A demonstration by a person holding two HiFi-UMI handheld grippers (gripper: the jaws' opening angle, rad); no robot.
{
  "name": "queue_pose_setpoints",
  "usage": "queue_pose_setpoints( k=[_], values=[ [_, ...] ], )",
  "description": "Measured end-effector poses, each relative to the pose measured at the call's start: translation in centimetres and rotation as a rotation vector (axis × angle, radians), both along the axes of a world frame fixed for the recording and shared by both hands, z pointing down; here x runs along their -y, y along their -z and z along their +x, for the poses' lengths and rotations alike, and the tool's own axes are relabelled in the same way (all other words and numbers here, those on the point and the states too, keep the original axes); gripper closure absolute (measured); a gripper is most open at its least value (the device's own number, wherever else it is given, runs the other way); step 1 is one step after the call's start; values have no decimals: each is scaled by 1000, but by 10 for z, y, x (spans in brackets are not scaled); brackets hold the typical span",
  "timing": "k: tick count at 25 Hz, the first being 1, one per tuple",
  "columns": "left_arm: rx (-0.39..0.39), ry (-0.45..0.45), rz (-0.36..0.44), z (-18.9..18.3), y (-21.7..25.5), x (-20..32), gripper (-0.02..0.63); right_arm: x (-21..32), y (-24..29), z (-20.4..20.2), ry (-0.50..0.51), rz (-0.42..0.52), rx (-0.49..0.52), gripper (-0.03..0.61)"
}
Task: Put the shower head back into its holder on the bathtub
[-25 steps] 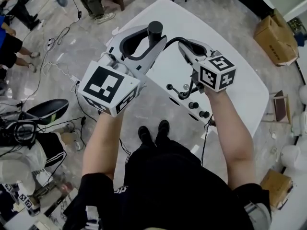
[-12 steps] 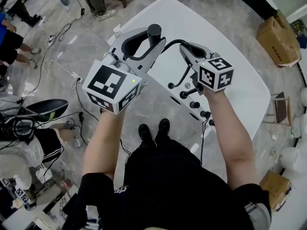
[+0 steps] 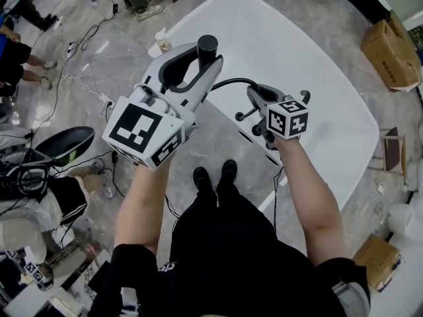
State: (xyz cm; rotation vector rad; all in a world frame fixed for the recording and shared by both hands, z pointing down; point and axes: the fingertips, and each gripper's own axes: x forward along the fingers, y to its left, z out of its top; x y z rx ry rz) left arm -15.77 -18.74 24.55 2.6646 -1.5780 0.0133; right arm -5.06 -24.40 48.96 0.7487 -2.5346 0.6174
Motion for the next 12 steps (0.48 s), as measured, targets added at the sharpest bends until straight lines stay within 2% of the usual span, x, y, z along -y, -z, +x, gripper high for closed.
queue_pose_setpoints(
  k=[9, 12],
  values=[
    [-152, -87, 0, -7, 5, 9, 477, -33, -92, 10, -4, -148, -123, 451],
    [-140, -117, -14, -5, 4, 17, 477, -40, -95, 9, -26, -178, -115, 453]
  ],
)
